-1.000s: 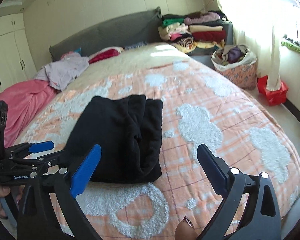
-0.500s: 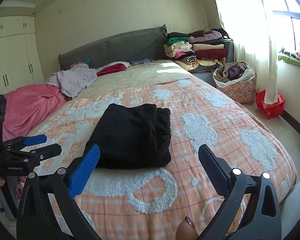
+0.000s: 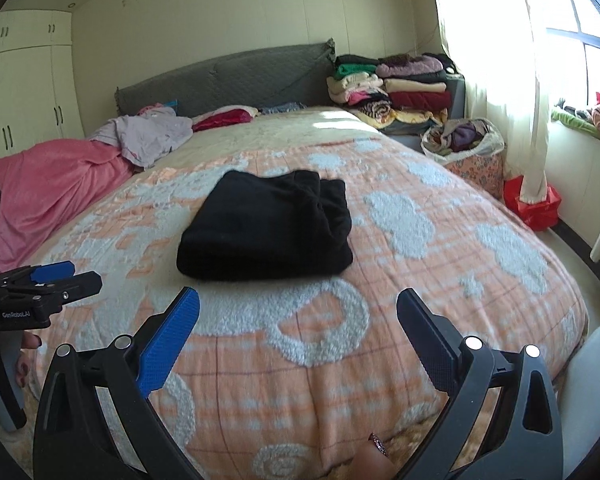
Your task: Fold small clothes
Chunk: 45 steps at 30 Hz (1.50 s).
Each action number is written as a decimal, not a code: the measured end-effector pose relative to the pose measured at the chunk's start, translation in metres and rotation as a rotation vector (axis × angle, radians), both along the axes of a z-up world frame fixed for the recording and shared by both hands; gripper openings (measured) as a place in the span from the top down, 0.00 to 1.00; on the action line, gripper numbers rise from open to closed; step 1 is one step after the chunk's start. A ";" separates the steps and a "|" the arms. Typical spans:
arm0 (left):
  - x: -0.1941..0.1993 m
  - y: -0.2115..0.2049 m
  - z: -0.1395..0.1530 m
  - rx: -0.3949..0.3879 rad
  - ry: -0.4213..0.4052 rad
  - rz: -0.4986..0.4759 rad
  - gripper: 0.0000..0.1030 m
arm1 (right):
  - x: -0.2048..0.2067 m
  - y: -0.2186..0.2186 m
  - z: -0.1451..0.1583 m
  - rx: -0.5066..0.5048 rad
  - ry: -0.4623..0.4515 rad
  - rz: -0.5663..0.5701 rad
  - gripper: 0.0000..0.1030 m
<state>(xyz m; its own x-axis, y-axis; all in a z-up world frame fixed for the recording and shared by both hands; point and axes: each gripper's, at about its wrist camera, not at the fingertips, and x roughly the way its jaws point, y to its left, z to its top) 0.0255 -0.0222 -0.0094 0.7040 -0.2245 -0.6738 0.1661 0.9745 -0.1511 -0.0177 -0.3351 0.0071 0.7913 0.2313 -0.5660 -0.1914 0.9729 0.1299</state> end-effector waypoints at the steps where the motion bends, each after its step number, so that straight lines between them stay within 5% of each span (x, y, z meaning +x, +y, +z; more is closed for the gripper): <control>1: -0.001 0.001 -0.003 0.000 0.004 0.002 0.09 | 0.000 0.002 -0.006 -0.001 0.017 -0.010 0.04; 10: -0.005 0.007 -0.015 -0.001 0.034 0.007 0.09 | -0.004 0.011 -0.027 -0.029 0.062 -0.049 0.04; 45: -0.005 0.008 -0.016 0.022 0.054 0.029 0.09 | -0.009 0.011 -0.024 -0.027 0.059 -0.050 0.04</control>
<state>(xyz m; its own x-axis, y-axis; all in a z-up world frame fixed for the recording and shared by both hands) 0.0203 -0.0144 -0.0252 0.6726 -0.1895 -0.7153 0.1298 0.9819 -0.1380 -0.0271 -0.3239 -0.0170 0.7667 0.1761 -0.6174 -0.1350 0.9844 0.1131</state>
